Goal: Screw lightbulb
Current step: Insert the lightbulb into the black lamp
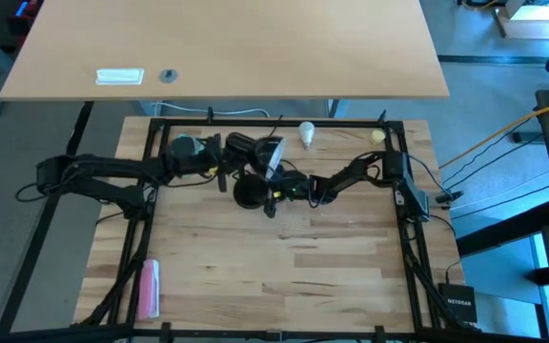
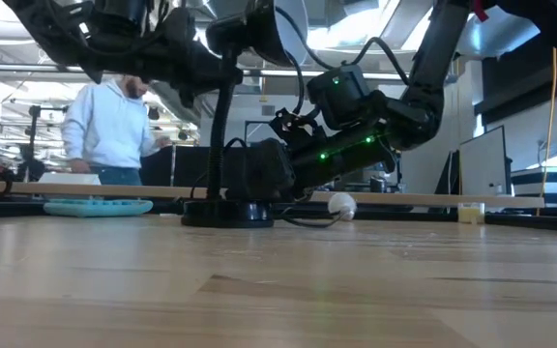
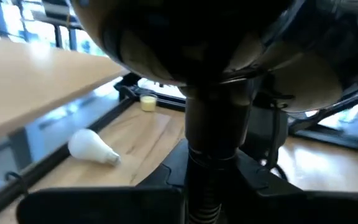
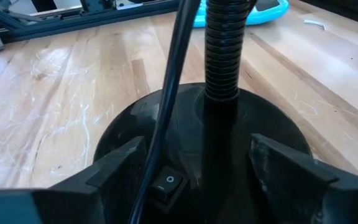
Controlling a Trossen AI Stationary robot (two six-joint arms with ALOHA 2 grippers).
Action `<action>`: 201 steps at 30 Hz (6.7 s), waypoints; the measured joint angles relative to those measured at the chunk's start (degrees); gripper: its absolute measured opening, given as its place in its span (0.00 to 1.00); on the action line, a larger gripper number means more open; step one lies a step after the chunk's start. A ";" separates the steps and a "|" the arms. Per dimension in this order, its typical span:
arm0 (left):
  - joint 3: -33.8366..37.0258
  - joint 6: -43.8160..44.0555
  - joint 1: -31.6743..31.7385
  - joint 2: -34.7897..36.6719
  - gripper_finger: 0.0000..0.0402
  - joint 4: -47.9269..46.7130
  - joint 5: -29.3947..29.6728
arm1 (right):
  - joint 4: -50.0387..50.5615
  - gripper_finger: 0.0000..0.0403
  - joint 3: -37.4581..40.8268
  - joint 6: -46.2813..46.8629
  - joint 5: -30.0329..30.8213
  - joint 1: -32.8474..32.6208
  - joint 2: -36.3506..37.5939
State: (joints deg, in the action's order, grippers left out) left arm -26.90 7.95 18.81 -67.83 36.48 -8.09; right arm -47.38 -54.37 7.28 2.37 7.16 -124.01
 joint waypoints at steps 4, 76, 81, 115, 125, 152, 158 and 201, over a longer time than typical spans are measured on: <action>0.05 0.51 0.12 -0.01 0.13 -0.21 -1.75 | -0.09 0.67 0.05 -0.10 -0.02 0.01 -0.02; 0.22 -5.00 0.15 12.98 0.65 -28.42 2.99 | 40.80 0.67 5.03 24.09 19.68 23.28 21.20; 0.22 -4.49 0.15 12.98 0.65 -28.55 3.01 | 40.43 0.67 2.35 23.34 19.16 23.26 17.21; -2.43 -3.51 -0.79 17.86 0.65 -40.27 3.07 | 57.66 0.24 2.27 -1.58 11.39 22.91 29.55; -4.77 7.47 -14.90 22.45 0.65 -55.99 3.35 | 61.88 0.24 13.56 6.09 10.04 2.80 51.01; -14.94 3.14 -44.35 -22.94 0.65 21.16 35.32 | -0.91 0.24 12.95 8.41 25.37 -32.04 37.26; -21.53 -2.18 -44.46 -25.51 0.65 20.53 39.25 | -1.62 0.24 8.70 3.09 26.91 -34.24 36.07; -21.72 -5.03 -41.75 -25.44 0.31 24.02 37.74 | -4.79 0.28 5.92 -1.41 28.65 -33.73 31.80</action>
State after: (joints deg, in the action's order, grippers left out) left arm -48.62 2.92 -22.94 -93.27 60.49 29.65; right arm -52.17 -48.45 5.87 31.03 -26.57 -92.20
